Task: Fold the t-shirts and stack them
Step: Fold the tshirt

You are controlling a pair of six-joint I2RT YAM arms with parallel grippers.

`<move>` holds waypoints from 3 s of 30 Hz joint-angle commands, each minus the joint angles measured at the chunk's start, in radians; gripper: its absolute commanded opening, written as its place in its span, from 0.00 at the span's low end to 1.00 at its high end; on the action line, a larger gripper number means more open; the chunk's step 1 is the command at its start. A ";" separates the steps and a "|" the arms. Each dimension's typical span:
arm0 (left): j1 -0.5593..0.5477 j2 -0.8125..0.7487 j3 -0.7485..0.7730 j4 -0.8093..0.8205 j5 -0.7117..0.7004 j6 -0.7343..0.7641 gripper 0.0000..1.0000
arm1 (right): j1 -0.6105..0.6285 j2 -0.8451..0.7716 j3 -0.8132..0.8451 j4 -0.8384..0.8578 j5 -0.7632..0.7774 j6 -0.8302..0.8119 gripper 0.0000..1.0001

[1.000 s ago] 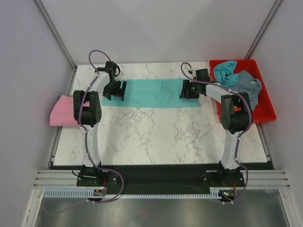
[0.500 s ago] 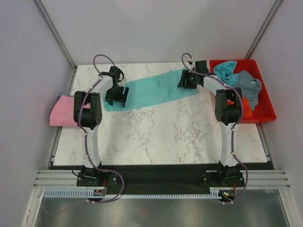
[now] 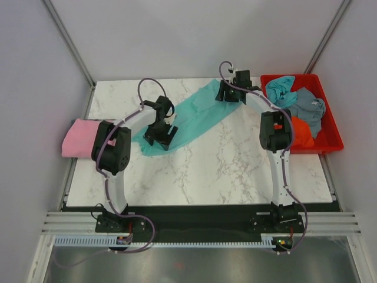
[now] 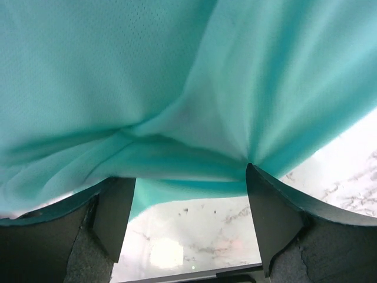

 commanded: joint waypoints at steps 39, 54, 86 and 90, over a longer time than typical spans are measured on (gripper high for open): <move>0.083 -0.068 0.011 -0.112 0.106 0.064 0.70 | -0.071 -0.108 -0.210 0.124 -0.073 0.231 0.66; -0.227 -0.232 -0.152 -0.112 0.106 0.064 0.70 | -0.045 -0.034 -0.154 0.153 -0.069 0.248 0.67; 0.201 -0.005 0.194 -0.072 0.060 0.077 0.74 | -0.150 -0.180 -0.422 0.283 -0.173 0.583 0.66; 0.229 0.032 0.186 -0.077 0.057 0.078 0.73 | -0.148 -0.125 -0.384 0.285 -0.167 0.577 0.66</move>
